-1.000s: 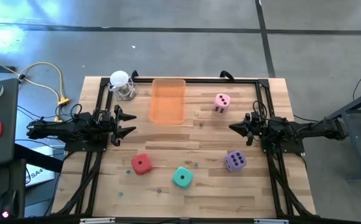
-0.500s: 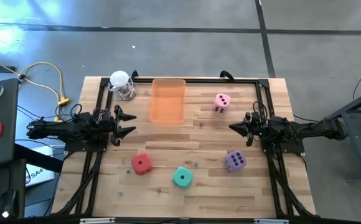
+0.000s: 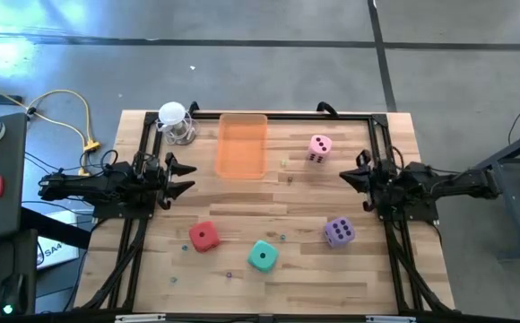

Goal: Pick & Place Dice
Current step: Put the small black die into the orange bin

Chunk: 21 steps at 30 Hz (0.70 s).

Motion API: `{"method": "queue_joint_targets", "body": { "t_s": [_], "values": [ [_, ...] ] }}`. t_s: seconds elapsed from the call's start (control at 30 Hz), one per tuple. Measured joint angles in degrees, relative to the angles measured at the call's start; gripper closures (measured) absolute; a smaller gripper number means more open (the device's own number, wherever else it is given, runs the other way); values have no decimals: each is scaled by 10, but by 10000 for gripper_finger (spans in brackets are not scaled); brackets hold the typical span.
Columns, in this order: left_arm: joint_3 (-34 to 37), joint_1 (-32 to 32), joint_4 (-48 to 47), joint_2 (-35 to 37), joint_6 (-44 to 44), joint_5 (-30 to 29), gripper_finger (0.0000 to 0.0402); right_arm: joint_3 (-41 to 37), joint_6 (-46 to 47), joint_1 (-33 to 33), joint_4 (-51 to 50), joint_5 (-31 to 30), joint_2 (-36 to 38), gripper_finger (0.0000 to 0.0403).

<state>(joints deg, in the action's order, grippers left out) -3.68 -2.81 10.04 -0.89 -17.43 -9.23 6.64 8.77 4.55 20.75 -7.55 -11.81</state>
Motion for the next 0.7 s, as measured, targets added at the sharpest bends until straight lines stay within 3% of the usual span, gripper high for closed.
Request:
{"method": "queue_joint_targets", "body": {
  "t_s": [0.17, 0.33, 0.43, 0.53, 0.7],
  "values": [
    [0, 0, 15, 0, -4, 0, 161, 123, -15, 23, -117, -20, -123, 401],
    [0, 0, 52, 0, -2, -4, 161, 233, -4, 22, -258, -140, -290, 401],
    [0, 0, 60, 0, 13, -20, 161, 263, 8, 5, -279, -173, -368, 401],
    [0, 0, 59, 0, 56, -48, 161, 266, 3, -12, -276, -153, -434, 395],
    [0, 1, 56, 0, 43, -61, 161, 266, 0, -36, -281, -158, -523, 348]
  ]
}}
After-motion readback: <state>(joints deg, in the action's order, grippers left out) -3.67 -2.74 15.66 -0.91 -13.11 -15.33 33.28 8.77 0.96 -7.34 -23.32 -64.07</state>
